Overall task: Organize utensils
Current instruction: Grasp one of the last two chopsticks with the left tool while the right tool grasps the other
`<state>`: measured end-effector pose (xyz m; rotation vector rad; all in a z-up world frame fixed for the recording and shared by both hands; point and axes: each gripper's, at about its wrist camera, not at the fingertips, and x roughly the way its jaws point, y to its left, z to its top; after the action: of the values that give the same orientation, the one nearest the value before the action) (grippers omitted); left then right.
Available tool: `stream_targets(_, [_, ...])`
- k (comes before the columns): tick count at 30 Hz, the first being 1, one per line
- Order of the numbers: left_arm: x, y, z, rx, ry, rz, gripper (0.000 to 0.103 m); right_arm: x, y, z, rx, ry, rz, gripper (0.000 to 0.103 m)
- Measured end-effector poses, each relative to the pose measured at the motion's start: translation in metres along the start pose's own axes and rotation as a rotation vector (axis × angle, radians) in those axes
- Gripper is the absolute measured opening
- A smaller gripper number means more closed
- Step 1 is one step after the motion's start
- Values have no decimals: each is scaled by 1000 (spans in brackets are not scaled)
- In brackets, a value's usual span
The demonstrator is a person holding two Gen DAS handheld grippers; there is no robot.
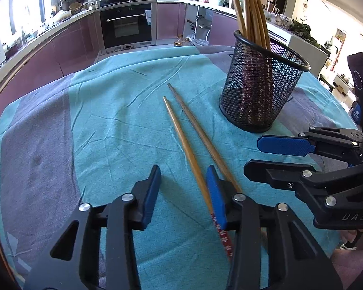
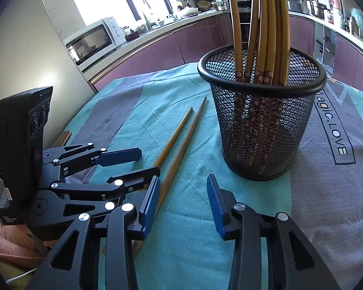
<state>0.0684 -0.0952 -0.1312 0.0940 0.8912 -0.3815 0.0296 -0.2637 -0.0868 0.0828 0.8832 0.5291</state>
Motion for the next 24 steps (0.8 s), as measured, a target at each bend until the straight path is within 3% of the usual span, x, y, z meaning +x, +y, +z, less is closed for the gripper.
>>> stream_targets(8, [0, 17, 0, -73, 1, -39, 23, 17, 12, 6, -24, 19, -11, 35])
stream_targets(18, [1, 23, -4, -90, 5, -63, 19, 19, 14, 3, -24, 61, -47, 12])
stream_targets(24, [3, 23, 0, -78, 7, -62, 19, 13, 11, 0, -12, 79, -64, 13])
